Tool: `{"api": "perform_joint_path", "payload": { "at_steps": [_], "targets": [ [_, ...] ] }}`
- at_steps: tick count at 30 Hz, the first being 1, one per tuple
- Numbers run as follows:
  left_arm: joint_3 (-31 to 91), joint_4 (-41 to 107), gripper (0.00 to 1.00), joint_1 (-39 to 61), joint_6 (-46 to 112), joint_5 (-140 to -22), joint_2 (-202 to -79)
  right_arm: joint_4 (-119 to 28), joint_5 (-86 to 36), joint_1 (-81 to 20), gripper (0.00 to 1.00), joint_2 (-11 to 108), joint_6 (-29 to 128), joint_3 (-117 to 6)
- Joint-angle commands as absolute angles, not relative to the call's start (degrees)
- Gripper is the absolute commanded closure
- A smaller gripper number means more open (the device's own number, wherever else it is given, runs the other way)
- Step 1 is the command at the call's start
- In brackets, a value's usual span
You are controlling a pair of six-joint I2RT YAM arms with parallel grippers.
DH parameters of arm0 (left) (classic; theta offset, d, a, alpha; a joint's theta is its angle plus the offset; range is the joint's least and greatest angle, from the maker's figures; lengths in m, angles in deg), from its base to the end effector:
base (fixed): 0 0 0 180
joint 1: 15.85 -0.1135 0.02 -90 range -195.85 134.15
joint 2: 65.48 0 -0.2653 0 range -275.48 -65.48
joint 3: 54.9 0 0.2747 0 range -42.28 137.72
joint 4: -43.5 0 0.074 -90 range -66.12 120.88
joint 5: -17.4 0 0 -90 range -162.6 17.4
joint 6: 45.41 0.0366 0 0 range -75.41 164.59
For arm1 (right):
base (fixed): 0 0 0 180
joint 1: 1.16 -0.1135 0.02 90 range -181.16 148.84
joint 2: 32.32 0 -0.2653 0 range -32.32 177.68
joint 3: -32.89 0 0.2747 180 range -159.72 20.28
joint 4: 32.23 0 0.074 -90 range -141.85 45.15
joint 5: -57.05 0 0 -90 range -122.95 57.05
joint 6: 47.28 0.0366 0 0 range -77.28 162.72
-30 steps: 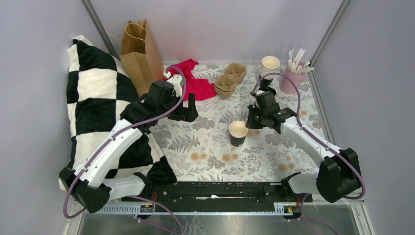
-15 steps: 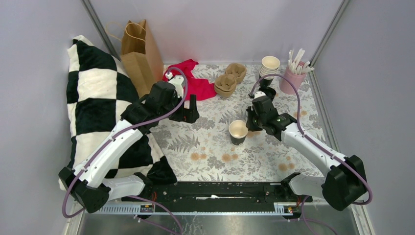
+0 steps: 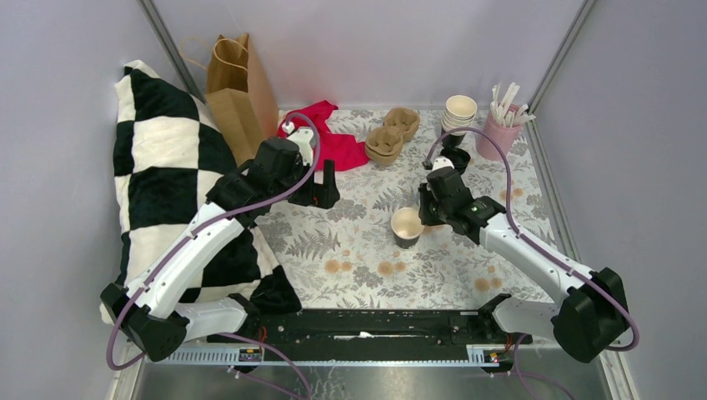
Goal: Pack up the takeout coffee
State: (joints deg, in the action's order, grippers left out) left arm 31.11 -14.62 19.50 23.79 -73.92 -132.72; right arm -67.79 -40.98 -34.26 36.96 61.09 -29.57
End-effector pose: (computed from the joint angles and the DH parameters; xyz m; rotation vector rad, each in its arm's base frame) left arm 0.2140 -0.1528 0.3764 0.3058 2.2959 -0.5394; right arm 0.2376 0.1488 0.2547 -0.2260 2.3090 0.2977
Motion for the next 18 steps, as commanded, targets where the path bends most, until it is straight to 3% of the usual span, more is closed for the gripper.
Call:
{"api": "perform_joint_path", "payload": {
  "at_steps": [1, 6, 12, 18],
  "targets": [
    [34.27, -13.51, 0.01, 19.75, 24.22, -73.87, -132.65, -69.39, -42.45, -34.99, 0.71, 33.68, 63.23, -30.91],
    [34.0, -13.89, 0.01, 19.75, 23.95, -73.64, -132.45, -75.45, -44.88, -34.99, 0.46, 32.99, 63.14, -36.96],
    [34.32, -13.85, 0.01, 19.72, 23.52, -74.14, -132.95, -79.69, -54.47, -34.86, 0.3, 34.71, 62.76, -44.38],
    [34.41, -13.94, 0.01, 19.75, 23.34, -75.17, -132.88, -81.79, -58.68, -29.95, 0.22, 44.46, 66.79, -52.84]
  ]
}}
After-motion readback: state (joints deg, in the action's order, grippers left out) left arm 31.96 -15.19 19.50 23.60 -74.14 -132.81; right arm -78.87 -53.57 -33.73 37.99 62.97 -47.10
